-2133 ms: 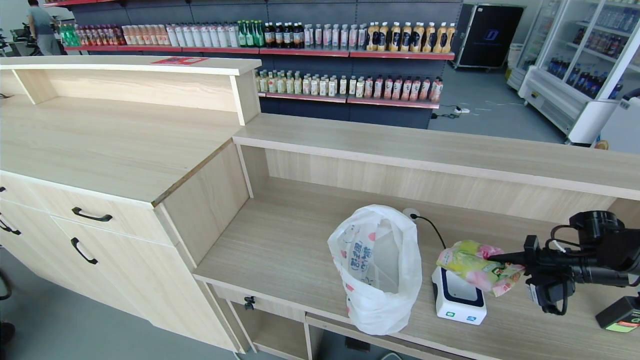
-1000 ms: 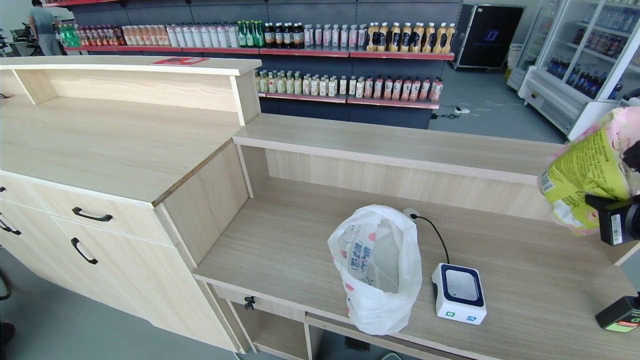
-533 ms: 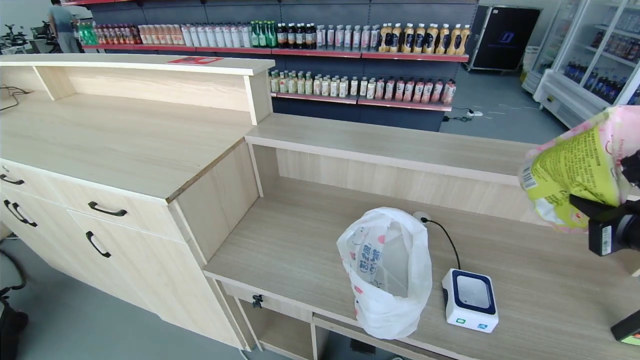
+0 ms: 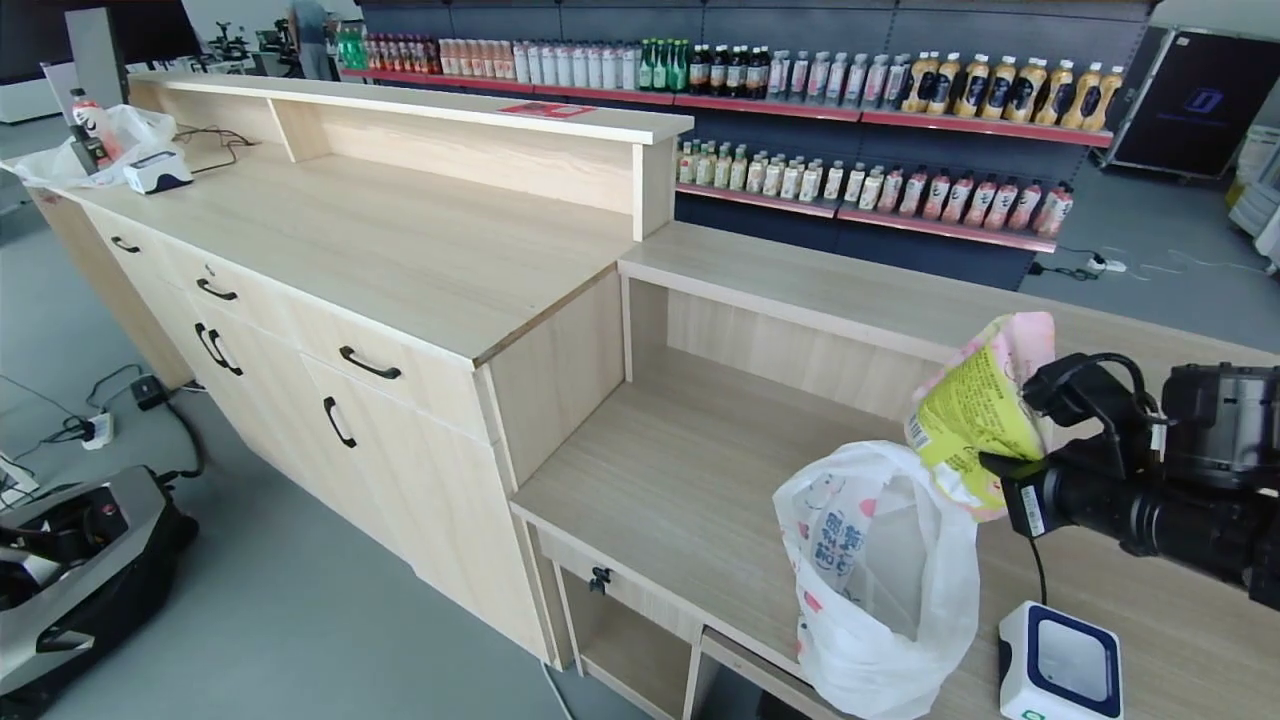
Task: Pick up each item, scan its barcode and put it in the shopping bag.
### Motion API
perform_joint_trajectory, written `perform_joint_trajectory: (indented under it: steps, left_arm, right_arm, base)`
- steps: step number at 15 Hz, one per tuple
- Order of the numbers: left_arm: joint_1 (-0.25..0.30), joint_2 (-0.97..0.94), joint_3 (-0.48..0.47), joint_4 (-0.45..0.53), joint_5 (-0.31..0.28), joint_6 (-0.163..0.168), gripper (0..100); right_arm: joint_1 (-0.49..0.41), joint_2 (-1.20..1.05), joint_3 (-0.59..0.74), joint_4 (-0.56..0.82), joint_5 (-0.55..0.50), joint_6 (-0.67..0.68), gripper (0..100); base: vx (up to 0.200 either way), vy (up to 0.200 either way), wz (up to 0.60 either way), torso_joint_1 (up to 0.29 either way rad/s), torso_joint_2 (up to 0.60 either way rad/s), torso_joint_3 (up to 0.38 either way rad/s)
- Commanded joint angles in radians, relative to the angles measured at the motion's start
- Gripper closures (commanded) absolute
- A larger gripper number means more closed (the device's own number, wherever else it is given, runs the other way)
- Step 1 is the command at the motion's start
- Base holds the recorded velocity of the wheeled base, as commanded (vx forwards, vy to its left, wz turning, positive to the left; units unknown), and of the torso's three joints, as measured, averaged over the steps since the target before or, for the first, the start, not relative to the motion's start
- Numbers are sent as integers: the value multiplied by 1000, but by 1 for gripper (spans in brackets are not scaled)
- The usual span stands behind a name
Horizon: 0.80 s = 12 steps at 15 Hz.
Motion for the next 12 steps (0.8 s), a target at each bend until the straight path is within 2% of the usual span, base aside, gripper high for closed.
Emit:
perform_joint_trajectory:
  steps: [1, 7, 9, 12]
  left_arm:
    - [0, 0, 0, 0, 0, 0, 0]
    - [0, 0, 0, 0, 0, 0, 0]
    - [0, 0, 0, 0, 0, 0, 0]
    - [0, 0, 0, 0, 0, 0, 0]
  right_arm:
    - [4, 221, -61, -7, 2, 24, 100]
    - [5, 448, -171, -50, 6, 27, 100]
    - [17, 510, -183, -111, 6, 27, 100]
    - [31, 550, -186, -125, 8, 31, 100]
  base:
    - [0, 0, 0, 0, 0, 0]
    - [0, 0, 0, 0, 0, 0]
    - [0, 0, 0, 0, 0, 0]
    - [0, 0, 0, 0, 0, 0]
